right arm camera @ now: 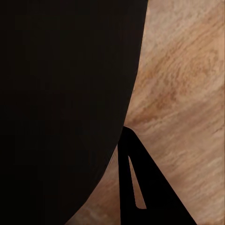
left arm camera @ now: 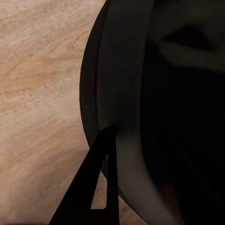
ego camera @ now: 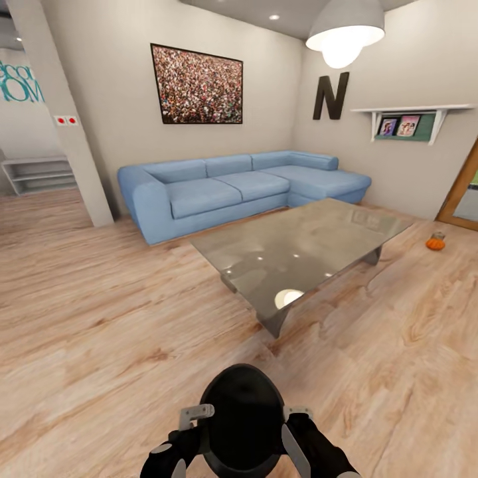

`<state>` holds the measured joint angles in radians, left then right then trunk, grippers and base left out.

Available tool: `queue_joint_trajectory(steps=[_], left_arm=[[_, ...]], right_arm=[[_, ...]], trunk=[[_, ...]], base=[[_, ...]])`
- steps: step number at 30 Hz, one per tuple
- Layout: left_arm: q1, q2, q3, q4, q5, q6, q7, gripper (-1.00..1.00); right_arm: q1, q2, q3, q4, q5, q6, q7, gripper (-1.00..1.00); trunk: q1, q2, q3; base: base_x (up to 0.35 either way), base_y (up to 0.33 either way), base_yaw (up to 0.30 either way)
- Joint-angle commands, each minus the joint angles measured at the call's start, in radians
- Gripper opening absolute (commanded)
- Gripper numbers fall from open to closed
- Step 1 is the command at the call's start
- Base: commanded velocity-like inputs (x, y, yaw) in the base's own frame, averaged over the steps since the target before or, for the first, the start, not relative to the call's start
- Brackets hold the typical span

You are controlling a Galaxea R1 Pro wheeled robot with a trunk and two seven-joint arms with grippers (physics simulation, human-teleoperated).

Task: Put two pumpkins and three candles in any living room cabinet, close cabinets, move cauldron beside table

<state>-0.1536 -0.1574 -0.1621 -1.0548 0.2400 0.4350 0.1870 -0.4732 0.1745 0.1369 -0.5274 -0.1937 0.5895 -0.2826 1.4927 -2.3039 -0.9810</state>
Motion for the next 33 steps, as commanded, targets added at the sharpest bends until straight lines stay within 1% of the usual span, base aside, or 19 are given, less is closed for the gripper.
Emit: queue_joint_trajectory(steps=[1, 3, 7, 16, 33], left_arm=[[0.000, 0.001, 0.003, 0.001, -0.019, 0.004, 0.005, -1.00], [0.000, 0.001, 0.003, 0.000, -0.019, 0.004, 0.005, -1.00], [0.000, 0.001, 0.003, 0.001, -0.019, 0.004, 0.005, -1.00], [0.000, 0.001, 0.003, 0.000, -0.019, 0.004, 0.005, -1.00], [0.000, 0.001, 0.003, 0.001, -0.019, 0.004, 0.005, -1.00]], right_arm=[[-0.001, 0.000, -0.002, -0.079, 0.005, 0.000, 0.000, -1.00], [-0.001, 0.000, -0.003, -0.079, 0.005, 0.000, 0.000, -1.00], [-0.001, 0.000, -0.003, -0.079, 0.005, 0.000, 0.000, -1.00], [-0.001, 0.000, -0.003, -0.079, 0.005, 0.000, 0.000, -1.00], [-0.001, 0.000, -0.003, -0.078, 0.005, 0.000, 0.001, -1.00]], trunk=[[0.000, 0.000, 0.000], [0.000, 0.000, 0.000], [0.000, 0.000, 0.000], [0.000, 0.000, 0.000], [0.000, 0.000, 0.000]], base=[[0.005, 0.000, 0.279], [0.047, 0.000, 0.214], [0.163, 0.000, 0.058], [0.287, 0.064, 0.006], [0.214, 0.224, 0.000]])
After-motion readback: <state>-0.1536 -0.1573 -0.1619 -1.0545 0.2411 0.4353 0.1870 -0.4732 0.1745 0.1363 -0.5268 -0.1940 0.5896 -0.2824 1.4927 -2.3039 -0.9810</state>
